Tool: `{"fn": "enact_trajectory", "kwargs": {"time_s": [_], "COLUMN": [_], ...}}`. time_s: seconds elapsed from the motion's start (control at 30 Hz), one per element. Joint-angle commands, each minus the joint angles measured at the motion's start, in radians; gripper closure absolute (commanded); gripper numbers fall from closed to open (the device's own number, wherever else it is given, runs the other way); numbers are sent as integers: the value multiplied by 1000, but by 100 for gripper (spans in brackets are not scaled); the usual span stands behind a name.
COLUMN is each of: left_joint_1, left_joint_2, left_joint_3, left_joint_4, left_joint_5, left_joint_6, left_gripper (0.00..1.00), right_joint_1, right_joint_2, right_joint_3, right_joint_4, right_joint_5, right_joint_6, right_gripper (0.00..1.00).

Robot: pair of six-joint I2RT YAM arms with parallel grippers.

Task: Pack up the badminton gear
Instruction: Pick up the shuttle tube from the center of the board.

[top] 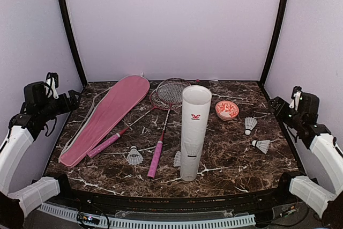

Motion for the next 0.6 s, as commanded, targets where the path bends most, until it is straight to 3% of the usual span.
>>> {"fn": "enact_trajectory", "kwargs": {"time_s": [0.0, 0.33, 0.47, 0.57], "left_joint_1": [1, 1, -2, -66], "left_joint_2": [13, -9, 3, 19], "left_joint_3": [0, -24, -50, -57], "left_joint_4": [12, 37, 107, 160], "left_joint_5": [-11, 14, 228, 370], "left_joint_6": [-2, 8, 35, 24], "left_gripper": [1, 1, 1, 2], "right_joint_1": [-3, 0, 42, 103], "right_joint_2": [10, 53, 68, 63], "right_joint_3": [15, 25, 36, 32], "right_joint_4": [61, 111, 149, 167], "right_joint_5": [-62, -298, -479, -515], "right_joint_6": [15, -31, -62, -58], "right_gripper": [0, 0, 0, 0]}}
